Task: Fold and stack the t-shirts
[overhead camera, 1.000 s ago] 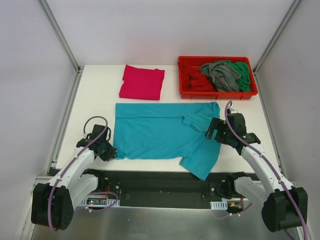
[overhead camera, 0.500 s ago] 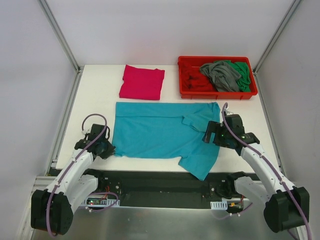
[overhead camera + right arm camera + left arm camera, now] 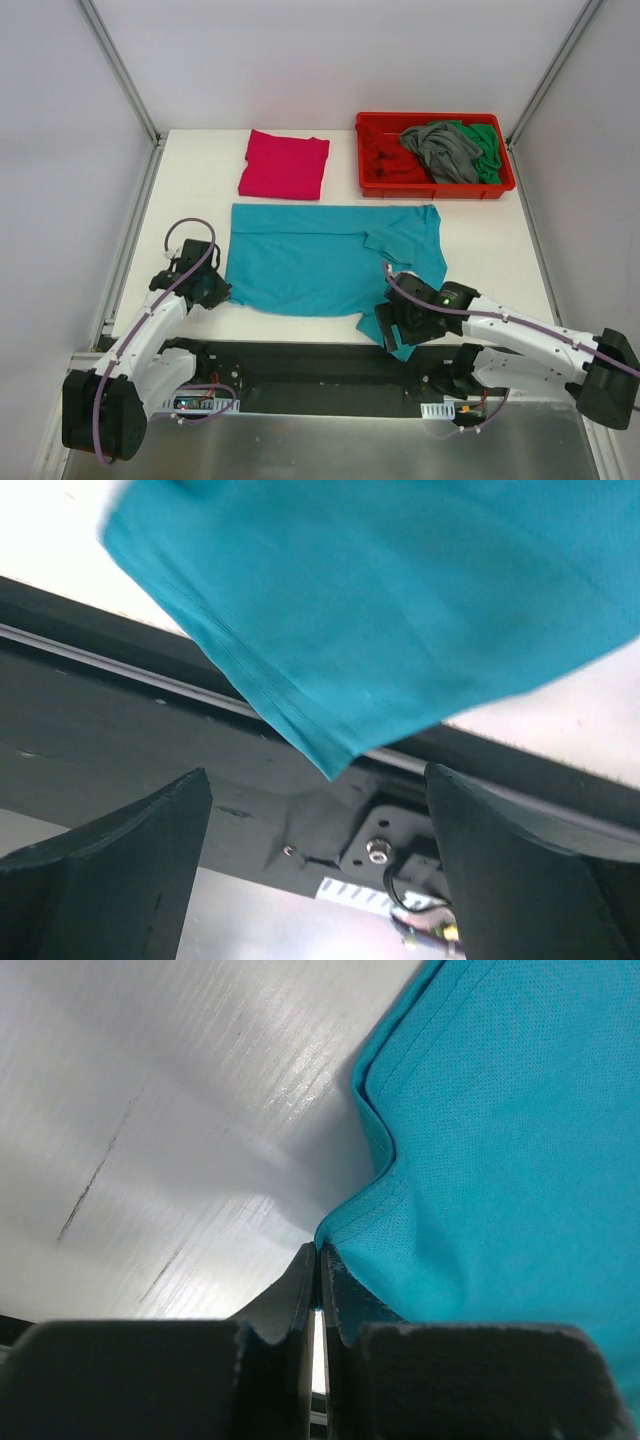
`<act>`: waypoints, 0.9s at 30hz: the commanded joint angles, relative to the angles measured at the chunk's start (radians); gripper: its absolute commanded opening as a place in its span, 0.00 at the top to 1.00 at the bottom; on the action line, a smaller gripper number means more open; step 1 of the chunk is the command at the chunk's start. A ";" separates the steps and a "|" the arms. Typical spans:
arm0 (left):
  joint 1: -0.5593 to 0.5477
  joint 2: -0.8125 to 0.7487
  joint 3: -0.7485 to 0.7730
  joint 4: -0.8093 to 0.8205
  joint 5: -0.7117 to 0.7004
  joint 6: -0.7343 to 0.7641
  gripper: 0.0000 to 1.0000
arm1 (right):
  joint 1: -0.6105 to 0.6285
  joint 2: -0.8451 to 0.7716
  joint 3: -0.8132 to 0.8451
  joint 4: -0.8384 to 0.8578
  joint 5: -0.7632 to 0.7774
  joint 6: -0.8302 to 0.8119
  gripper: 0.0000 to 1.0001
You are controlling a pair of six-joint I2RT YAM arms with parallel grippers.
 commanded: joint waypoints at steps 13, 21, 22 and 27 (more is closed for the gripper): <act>-0.005 -0.040 0.005 0.013 0.022 0.036 1.00 | 0.058 0.102 -0.108 0.071 -0.090 0.236 0.25; -0.005 -0.040 0.006 0.013 0.010 0.043 1.00 | 0.058 0.116 -0.132 0.094 -0.047 0.261 0.35; -0.005 -0.039 0.008 0.013 0.010 0.045 1.00 | 0.056 0.122 -0.132 0.101 -0.053 0.261 0.41; -0.005 -0.043 0.015 0.013 0.007 0.048 1.00 | 0.058 0.137 -0.135 0.073 -0.045 0.279 0.65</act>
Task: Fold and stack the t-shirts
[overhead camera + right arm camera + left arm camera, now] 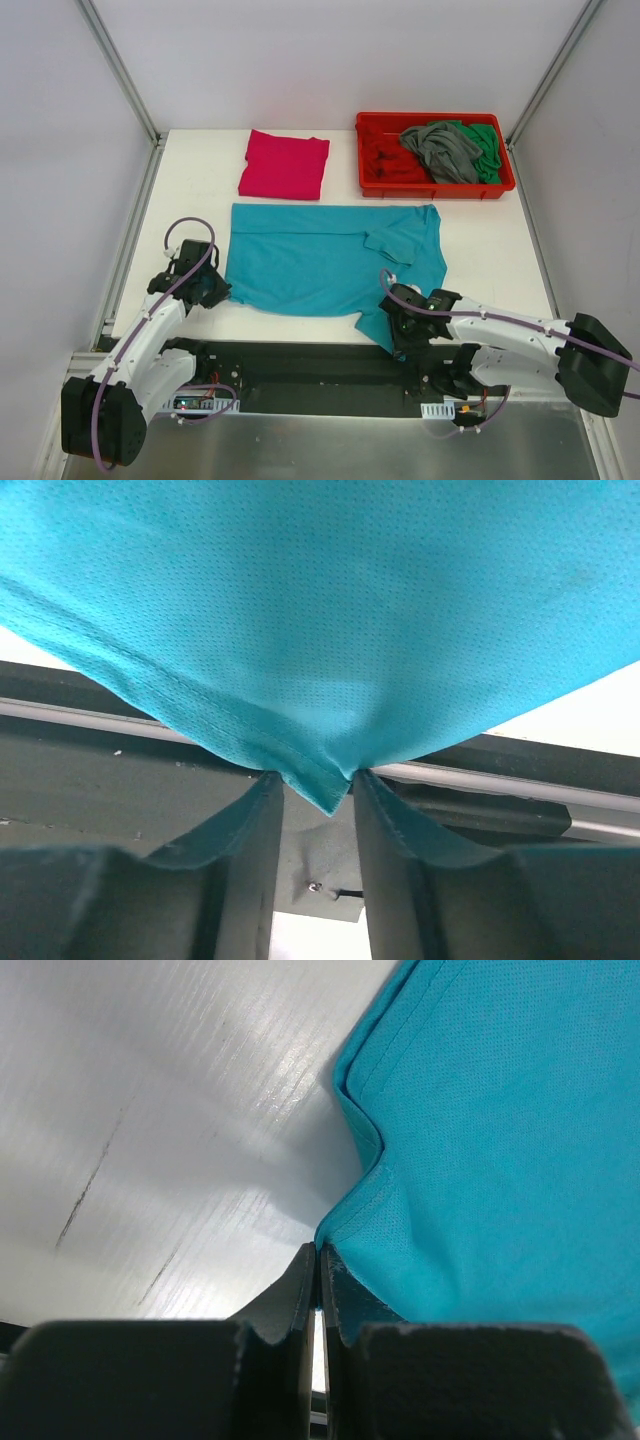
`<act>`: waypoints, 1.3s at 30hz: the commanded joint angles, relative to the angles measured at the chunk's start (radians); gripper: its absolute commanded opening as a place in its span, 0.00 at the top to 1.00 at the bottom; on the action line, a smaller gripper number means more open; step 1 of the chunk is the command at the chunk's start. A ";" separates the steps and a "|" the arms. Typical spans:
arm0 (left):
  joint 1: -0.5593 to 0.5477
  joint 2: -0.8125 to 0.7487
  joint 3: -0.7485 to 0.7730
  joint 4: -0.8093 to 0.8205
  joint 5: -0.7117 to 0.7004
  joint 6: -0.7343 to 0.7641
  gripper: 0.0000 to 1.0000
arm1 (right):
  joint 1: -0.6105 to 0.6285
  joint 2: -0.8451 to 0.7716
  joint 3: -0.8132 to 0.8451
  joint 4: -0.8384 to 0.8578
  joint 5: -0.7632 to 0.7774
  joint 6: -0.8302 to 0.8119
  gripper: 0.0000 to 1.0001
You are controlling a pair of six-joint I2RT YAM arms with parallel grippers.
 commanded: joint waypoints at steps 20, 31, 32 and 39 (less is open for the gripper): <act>-0.005 0.021 0.105 0.030 -0.008 0.020 1.00 | -0.130 -0.139 0.189 -0.167 0.200 -0.145 1.00; -0.005 0.199 0.220 0.102 -0.023 0.013 1.00 | -0.359 0.017 0.407 -0.027 0.245 -0.381 1.00; -0.005 0.208 0.229 0.106 -0.030 0.011 1.00 | -0.373 0.031 0.424 0.000 0.245 -0.395 1.00; 0.001 0.286 0.301 0.117 -0.089 0.008 1.00 | -0.486 0.145 0.533 0.112 0.243 -0.429 1.00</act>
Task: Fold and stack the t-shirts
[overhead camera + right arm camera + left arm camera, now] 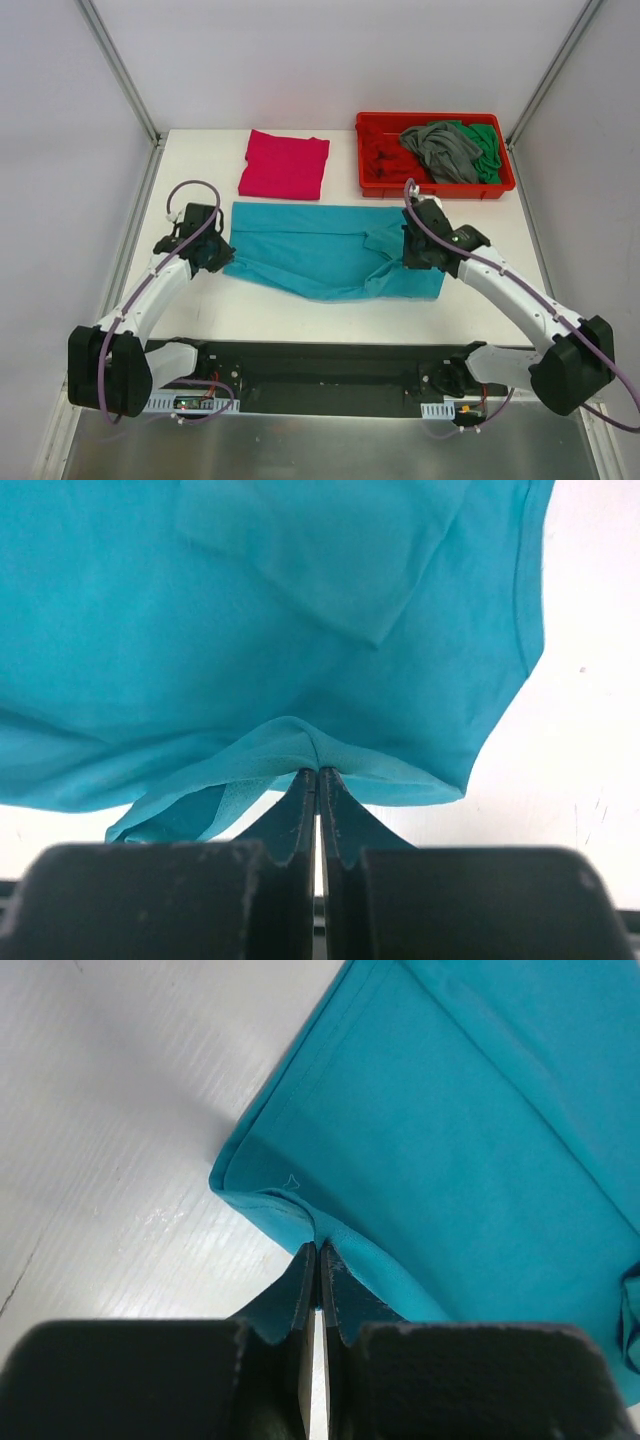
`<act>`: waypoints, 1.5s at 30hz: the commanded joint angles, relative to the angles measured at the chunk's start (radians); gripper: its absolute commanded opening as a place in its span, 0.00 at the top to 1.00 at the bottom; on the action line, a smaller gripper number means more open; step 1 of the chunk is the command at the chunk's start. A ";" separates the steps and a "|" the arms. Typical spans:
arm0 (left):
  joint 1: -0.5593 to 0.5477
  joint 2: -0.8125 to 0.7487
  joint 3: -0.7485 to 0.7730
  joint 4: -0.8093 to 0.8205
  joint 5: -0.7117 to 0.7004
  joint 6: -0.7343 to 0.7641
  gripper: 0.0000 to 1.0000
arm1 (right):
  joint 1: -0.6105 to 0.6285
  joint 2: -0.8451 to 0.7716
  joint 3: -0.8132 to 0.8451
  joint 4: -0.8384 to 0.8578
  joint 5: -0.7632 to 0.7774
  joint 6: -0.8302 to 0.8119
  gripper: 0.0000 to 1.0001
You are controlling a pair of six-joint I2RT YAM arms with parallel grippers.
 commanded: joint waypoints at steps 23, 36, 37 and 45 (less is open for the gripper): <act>0.035 0.335 0.289 0.070 -0.103 0.032 1.00 | -0.210 0.387 0.367 0.169 -0.041 -0.244 1.00; 0.043 0.452 0.353 0.070 -0.110 0.044 1.00 | -0.242 0.587 0.511 0.152 -0.075 -0.295 0.98; 0.044 0.459 0.359 0.070 -0.114 0.044 1.00 | -0.246 0.598 0.520 0.151 -0.065 -0.294 0.97; 0.055 0.515 0.388 0.061 -0.151 0.024 1.00 | -0.247 0.676 0.577 0.138 -0.005 -0.289 0.91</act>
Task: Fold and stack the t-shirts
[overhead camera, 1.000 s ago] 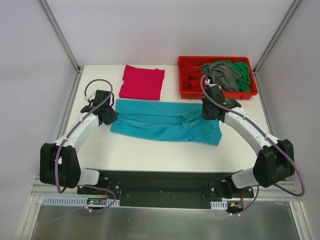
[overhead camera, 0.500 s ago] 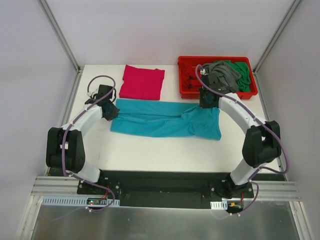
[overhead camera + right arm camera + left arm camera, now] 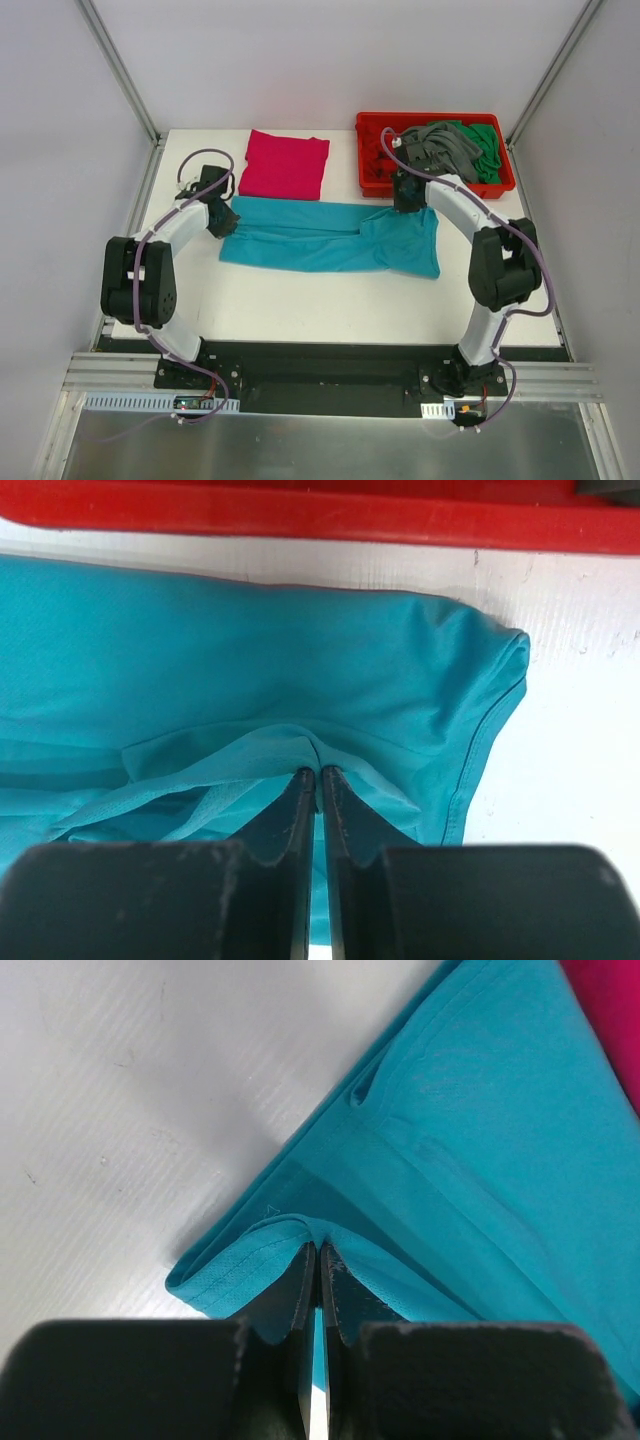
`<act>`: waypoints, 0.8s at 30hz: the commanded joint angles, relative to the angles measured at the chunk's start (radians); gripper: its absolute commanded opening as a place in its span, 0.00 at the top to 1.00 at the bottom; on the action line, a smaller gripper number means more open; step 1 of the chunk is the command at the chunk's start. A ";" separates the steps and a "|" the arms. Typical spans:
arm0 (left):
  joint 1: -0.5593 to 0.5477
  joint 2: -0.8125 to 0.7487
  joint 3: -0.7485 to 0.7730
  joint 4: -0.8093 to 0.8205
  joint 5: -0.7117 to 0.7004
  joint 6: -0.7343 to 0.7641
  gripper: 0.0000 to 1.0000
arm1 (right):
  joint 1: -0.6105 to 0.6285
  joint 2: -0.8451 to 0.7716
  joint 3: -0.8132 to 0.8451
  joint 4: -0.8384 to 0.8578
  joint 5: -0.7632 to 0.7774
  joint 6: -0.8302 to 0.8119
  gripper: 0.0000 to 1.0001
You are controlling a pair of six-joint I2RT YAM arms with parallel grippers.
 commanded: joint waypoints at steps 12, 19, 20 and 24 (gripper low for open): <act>0.018 -0.044 0.069 -0.049 -0.067 0.022 0.01 | -0.005 -0.020 0.084 -0.089 0.054 0.031 0.31; 0.000 -0.091 0.066 -0.031 0.091 0.046 0.01 | 0.006 -0.212 -0.126 -0.021 -0.024 0.115 0.04; -0.010 -0.080 0.072 -0.025 0.111 0.049 0.01 | 0.007 -0.235 -0.161 0.006 -0.074 0.127 0.04; -0.066 0.007 0.110 0.015 0.265 0.069 0.01 | 0.020 -0.283 -0.262 0.131 -0.328 0.183 0.04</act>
